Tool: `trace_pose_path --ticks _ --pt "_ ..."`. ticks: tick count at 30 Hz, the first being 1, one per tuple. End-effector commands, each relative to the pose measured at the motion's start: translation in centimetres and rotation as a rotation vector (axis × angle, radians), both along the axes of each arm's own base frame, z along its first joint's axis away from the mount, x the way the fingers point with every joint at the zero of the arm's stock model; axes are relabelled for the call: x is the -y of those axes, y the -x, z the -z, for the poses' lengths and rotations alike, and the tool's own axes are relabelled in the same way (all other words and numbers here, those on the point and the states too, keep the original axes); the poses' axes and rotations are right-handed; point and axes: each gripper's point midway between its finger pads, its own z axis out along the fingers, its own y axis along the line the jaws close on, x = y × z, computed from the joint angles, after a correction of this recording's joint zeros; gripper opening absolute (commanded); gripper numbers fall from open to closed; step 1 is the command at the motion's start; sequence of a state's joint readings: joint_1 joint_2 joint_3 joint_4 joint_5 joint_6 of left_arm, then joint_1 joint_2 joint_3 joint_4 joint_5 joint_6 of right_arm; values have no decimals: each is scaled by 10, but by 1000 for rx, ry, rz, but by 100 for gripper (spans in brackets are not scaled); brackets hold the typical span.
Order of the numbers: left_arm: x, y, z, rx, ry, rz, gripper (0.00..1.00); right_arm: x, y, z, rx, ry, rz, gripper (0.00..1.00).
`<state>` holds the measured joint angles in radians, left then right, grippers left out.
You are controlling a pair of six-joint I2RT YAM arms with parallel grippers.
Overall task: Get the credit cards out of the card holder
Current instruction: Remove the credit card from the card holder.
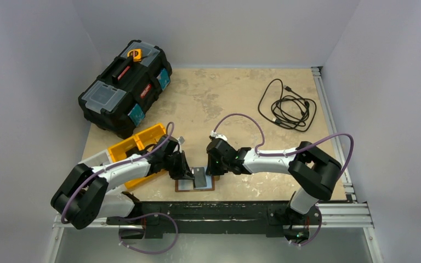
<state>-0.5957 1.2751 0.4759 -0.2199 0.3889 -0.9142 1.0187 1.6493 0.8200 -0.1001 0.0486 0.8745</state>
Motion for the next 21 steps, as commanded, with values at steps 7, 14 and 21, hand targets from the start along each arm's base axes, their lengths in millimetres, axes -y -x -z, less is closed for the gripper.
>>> trace_pose_path --ticks 7,14,21 --pt "-31 5 -3 -1 -168 -11 0 56 27 55 -107 246 -6 0" --pt "-38 7 -4 0 -189 -19 0 58 27 57 -110 248 -1 0" --pt "-42 7 -4 1 -201 -19 0 59 28 58 -112 249 -1 0"
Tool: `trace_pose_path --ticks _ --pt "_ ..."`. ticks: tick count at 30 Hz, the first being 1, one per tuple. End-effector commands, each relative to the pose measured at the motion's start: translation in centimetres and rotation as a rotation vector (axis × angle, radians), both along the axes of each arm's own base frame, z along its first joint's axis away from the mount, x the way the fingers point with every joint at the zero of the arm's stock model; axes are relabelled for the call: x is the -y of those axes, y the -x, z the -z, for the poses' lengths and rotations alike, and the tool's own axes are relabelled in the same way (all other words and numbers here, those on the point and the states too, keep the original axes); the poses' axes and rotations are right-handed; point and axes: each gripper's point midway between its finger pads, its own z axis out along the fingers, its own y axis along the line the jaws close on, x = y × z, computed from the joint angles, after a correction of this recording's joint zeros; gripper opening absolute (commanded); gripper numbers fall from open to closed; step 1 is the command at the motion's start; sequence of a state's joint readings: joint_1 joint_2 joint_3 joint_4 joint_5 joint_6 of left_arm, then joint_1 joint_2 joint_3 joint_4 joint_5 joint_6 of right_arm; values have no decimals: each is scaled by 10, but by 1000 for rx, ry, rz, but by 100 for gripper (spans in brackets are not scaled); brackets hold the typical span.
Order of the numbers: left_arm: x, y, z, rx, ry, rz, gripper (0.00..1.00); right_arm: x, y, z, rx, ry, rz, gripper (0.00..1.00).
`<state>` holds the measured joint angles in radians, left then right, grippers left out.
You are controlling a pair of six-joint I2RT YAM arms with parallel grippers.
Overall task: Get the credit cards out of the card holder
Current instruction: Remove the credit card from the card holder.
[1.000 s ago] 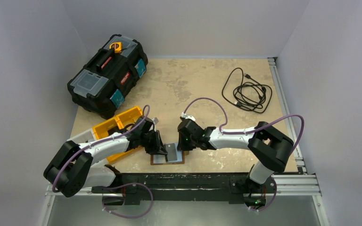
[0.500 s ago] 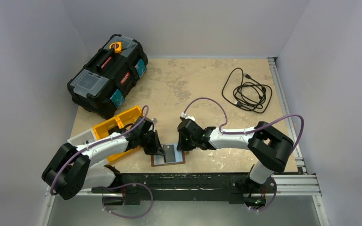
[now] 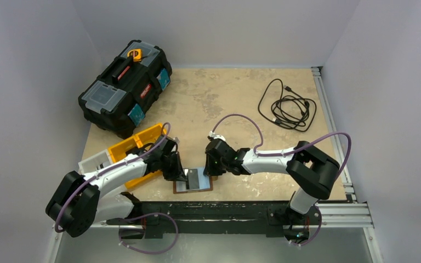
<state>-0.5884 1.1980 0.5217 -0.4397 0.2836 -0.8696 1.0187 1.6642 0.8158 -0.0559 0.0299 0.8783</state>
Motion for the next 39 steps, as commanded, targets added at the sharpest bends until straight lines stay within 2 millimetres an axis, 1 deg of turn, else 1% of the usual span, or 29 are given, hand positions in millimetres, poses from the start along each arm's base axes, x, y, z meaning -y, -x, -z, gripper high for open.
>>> trace_pose_path --ticks 1,6,10,14,18,21,27,29,33,34,36,39 --pt "-15 1 0 4 -64 3 0 67 28 57 -110 278 6 0" --pt "-18 1 -2 13 -69 -2 0 66 27 56 -109 277 6 0" --pt "-21 0 -8 27 -76 0 0 67 27 57 -111 282 3 0" --pt "-28 0 -17 52 -101 4 0 66 26 55 -107 275 5 0" --pt "-33 1 -31 88 -111 7 0 61 23 47 -92 252 5 0" --pt "-37 1 -43 110 -120 5 0 51 18 34 -70 214 -1 0" --pt "-50 1 -66 163 -159 -23 0 27 0 -8 4 136 -20 0" --pt "-54 -1 -77 188 -168 -37 0 19 -6 -24 34 111 -23 1" --pt "-70 -3 -95 232 -226 -87 0 10 -13 -52 82 54 -33 4" --pt "-76 -5 -100 246 -251 -107 0 7 -14 -60 95 38 -34 7" --pt "-89 -6 -110 267 -301 -140 0 5 -17 -75 123 8 -30 17" --pt "-112 -5 -119 270 -411 -195 0 3 -21 -98 168 -34 -25 38"
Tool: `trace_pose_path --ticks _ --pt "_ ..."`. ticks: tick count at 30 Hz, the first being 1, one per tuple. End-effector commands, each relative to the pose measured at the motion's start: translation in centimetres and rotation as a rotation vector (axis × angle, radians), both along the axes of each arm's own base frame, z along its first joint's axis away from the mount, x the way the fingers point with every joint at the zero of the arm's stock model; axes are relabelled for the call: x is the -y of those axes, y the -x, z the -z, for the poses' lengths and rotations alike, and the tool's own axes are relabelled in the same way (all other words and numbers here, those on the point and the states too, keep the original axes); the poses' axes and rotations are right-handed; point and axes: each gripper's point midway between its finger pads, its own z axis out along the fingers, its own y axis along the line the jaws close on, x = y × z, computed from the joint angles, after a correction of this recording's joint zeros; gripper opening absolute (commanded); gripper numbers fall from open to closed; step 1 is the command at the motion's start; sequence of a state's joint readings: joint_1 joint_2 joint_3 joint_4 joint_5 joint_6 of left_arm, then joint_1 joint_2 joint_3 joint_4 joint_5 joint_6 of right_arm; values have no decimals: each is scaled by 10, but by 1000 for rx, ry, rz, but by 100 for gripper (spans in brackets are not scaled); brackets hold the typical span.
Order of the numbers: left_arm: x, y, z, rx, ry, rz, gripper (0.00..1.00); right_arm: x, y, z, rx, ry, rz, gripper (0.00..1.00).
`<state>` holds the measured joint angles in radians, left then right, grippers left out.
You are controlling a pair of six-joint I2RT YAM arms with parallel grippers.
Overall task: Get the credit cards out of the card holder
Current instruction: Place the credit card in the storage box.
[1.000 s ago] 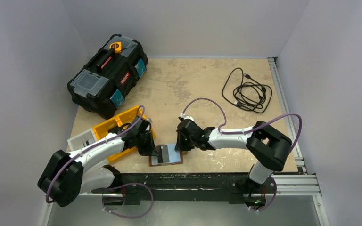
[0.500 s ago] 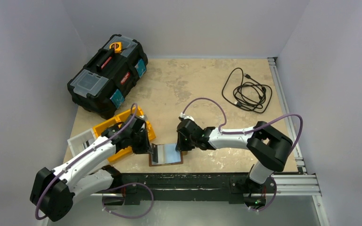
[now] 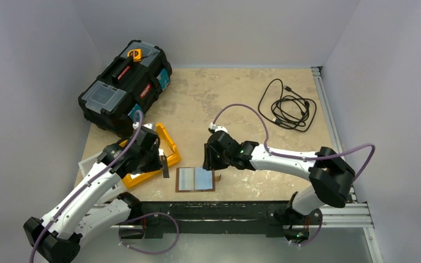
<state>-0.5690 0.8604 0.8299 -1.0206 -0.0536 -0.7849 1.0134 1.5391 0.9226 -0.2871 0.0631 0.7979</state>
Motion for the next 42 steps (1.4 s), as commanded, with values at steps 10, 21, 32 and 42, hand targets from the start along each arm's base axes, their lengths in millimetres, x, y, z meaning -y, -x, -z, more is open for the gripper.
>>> trace_pose_path --ticks 10,21,32,42 --pt "-110 -17 -38 -2 -500 -362 0 -7 -17 -67 161 -132 -10 81" --pt "-149 -54 -13 -114 -633 -459 0 2 -18 -73 191 -141 -13 85" --pt "-140 -69 -1 -106 -522 -413 42 -2 -14 -59 151 -123 -29 85" --pt "-91 -74 -11 11 -229 -274 55 -15 -13 -46 145 -54 -19 84"
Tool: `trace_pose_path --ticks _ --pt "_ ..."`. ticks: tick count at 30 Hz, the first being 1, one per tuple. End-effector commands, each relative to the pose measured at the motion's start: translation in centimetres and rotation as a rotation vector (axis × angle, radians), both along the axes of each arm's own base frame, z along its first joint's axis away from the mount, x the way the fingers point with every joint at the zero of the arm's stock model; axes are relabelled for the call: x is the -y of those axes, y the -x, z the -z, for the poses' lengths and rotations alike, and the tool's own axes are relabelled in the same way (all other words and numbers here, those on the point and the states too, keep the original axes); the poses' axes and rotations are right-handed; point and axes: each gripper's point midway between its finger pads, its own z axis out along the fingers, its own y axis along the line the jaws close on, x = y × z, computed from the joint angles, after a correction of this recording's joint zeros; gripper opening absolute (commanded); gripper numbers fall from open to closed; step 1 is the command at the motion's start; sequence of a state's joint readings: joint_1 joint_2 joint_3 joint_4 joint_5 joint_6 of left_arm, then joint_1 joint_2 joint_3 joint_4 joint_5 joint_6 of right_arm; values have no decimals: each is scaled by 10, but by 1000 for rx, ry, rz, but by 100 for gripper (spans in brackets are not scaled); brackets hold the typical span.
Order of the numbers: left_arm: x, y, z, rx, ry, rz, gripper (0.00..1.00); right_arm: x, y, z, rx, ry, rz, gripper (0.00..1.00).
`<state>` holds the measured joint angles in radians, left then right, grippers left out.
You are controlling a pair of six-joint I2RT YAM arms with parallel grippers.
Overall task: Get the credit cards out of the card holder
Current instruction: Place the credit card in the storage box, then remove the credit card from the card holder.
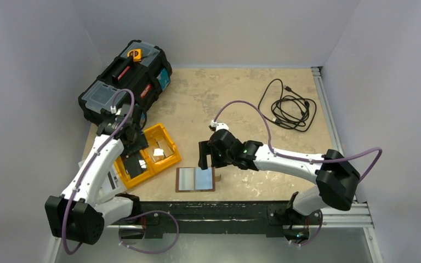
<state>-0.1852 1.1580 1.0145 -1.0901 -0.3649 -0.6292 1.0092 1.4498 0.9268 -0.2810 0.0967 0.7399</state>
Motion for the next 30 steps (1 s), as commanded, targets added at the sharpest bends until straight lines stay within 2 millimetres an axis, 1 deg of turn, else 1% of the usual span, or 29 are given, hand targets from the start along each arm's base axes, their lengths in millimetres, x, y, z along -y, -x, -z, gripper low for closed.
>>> trace_pose_path --ticks 1,4,8,13,16,18,24,30 --pt "37 -8 -9 105 198 126 55 -21 -1 -13 41 1 -5 83" --pt "57 -7 -14 134 306 189 57 -36 7 -9 47 33 -24 78" --pt "78 -4 -24 173 413 249 58 -56 18 -2 46 77 -56 71" --pt "88 0 -36 202 472 288 58 -78 32 16 41 153 -97 66" --pt "89 2 -41 218 478 298 58 -89 36 25 41 189 -116 65" --pt "88 2 -44 223 472 300 58 -93 39 33 40 225 -122 65" --pt "85 4 -44 225 460 299 58 -91 38 55 36 312 -117 64" --pt "85 7 -40 216 458 302 58 -81 40 80 13 404 -117 64"
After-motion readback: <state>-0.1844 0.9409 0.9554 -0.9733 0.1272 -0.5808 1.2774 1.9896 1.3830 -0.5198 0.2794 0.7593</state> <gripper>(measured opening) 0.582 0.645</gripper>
